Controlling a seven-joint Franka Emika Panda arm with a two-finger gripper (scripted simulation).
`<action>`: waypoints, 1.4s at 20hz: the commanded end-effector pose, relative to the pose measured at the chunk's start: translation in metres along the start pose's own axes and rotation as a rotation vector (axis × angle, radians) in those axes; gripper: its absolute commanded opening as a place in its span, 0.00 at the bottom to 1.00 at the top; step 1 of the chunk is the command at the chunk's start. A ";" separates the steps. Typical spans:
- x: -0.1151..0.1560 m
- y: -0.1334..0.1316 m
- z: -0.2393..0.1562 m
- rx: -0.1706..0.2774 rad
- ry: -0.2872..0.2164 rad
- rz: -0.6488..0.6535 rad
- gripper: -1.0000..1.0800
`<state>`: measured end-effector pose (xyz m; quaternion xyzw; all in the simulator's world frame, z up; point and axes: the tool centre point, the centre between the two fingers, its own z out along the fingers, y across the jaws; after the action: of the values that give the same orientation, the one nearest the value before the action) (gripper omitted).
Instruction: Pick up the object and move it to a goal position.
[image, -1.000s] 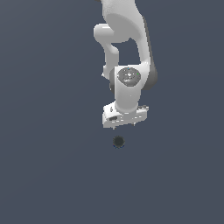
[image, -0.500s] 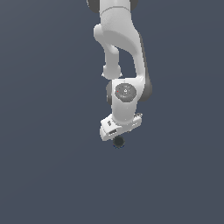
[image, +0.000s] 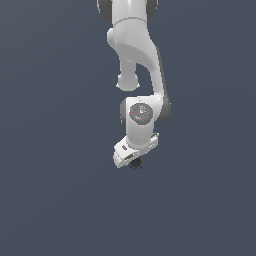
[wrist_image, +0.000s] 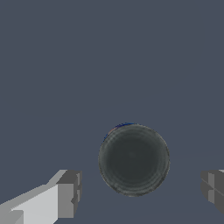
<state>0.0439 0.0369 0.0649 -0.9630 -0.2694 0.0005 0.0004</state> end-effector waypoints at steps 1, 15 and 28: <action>0.001 0.001 0.001 -0.001 0.001 -0.008 0.96; -0.001 0.000 0.046 -0.001 0.001 -0.008 0.96; 0.001 0.001 0.051 -0.001 0.001 -0.008 0.00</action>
<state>0.0446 0.0359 0.0141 -0.9620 -0.2729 0.0002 -0.0002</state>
